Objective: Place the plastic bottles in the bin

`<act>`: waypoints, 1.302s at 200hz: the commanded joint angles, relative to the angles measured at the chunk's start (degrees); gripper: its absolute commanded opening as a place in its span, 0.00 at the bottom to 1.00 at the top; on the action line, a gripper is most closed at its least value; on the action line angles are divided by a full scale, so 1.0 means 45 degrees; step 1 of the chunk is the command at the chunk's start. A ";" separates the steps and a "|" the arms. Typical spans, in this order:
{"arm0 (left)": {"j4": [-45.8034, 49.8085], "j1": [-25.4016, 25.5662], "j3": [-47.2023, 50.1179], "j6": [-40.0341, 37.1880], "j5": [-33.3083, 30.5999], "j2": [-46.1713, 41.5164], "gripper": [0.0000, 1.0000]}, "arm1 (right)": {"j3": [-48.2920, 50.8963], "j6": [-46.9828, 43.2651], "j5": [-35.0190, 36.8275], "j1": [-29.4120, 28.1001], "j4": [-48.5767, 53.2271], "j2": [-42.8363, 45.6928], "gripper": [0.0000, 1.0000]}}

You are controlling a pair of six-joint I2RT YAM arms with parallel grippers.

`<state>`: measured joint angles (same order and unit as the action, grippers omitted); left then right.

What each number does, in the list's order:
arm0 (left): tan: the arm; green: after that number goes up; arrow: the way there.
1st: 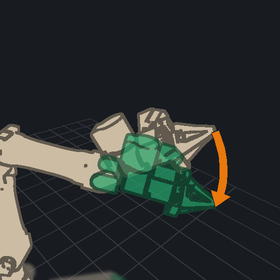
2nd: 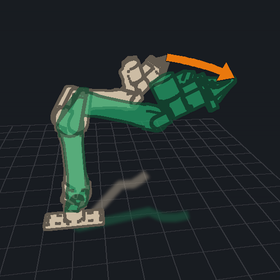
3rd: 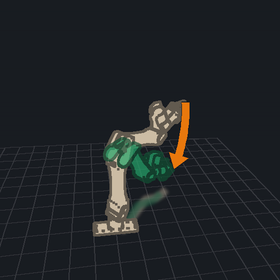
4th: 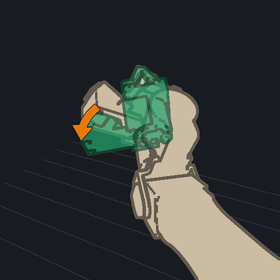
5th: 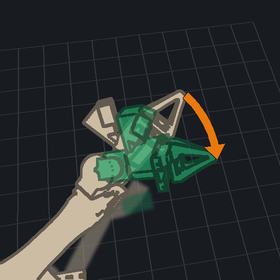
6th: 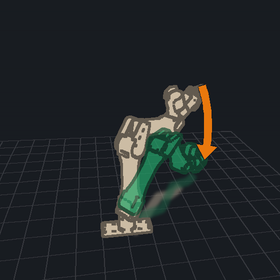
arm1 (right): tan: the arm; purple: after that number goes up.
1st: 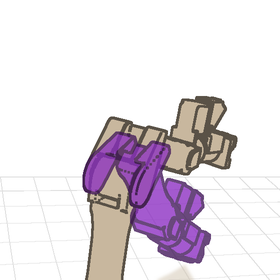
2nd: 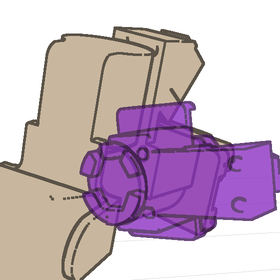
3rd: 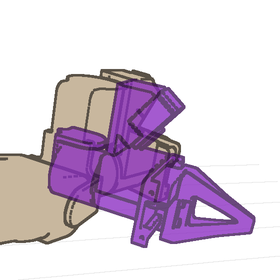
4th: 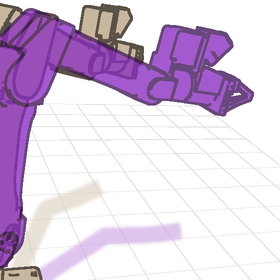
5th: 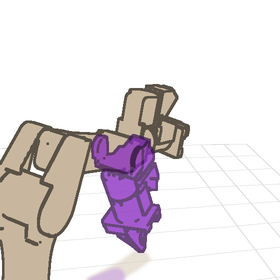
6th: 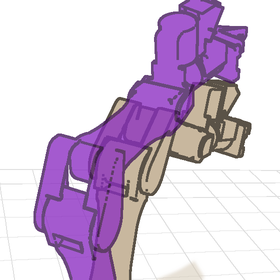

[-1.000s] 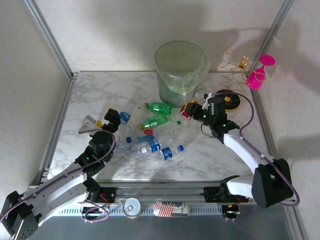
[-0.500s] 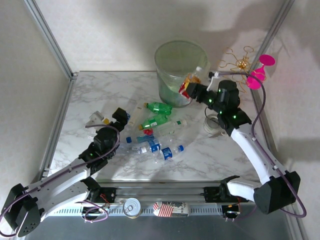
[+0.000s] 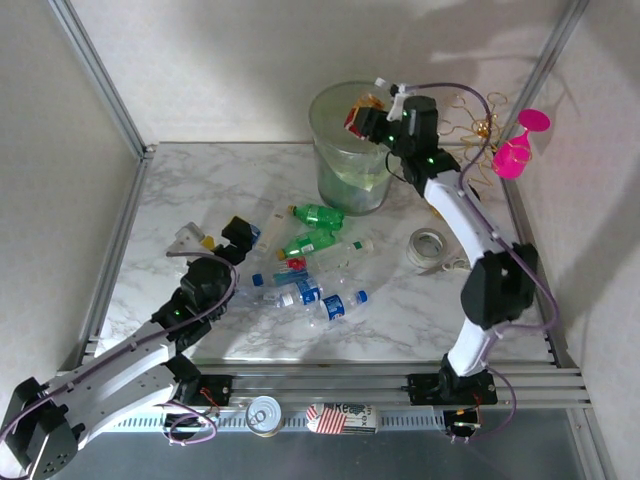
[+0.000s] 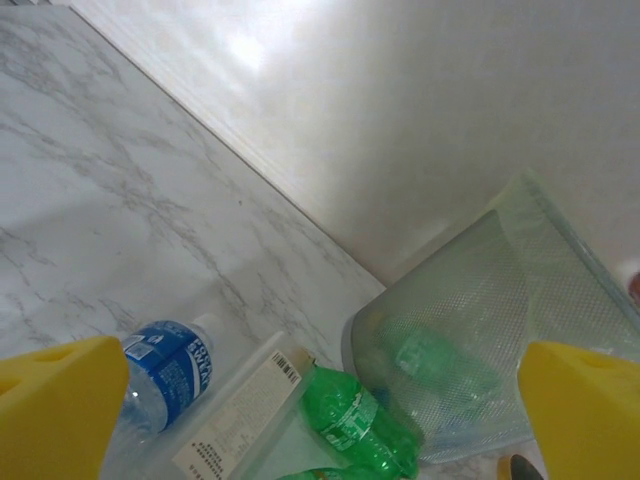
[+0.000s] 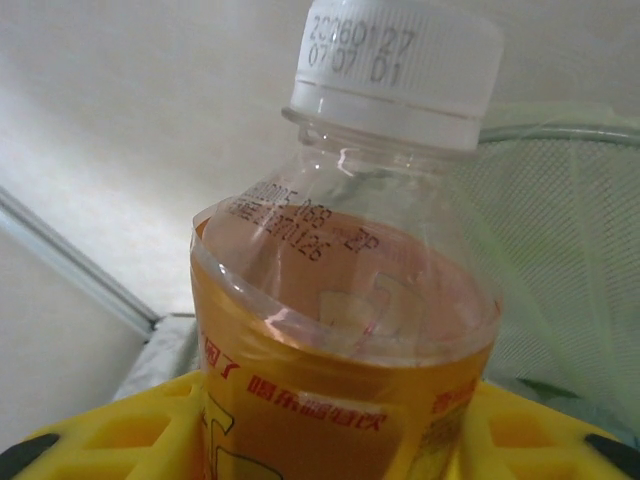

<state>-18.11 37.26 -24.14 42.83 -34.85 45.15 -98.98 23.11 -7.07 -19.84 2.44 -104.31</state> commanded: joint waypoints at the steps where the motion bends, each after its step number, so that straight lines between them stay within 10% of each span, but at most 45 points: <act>1: 0.0595 -0.0132 0.0302 -0.0222 0.0029 -0.0312 1.00 | -0.1800 -0.0682 0.0631 0.0062 0.0943 -0.1272 0.48; 132: 0.1212 -0.0154 0.0425 0.0091 -0.0206 -0.0824 1.00 | -0.4121 -0.1049 0.0733 0.0072 0.2066 -0.1839 0.99; 260: 0.5705 -0.2342 0.1260 0.2926 -0.1979 -0.3738 1.00 | 0.7054 -0.0391 0.0039 -0.0918 -0.1965 0.6975 0.99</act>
<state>3.18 29.91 -20.97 51.99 -43.48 30.22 -73.76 19.20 -5.69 -23.16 -1.80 -77.56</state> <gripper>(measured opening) 0.995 0.987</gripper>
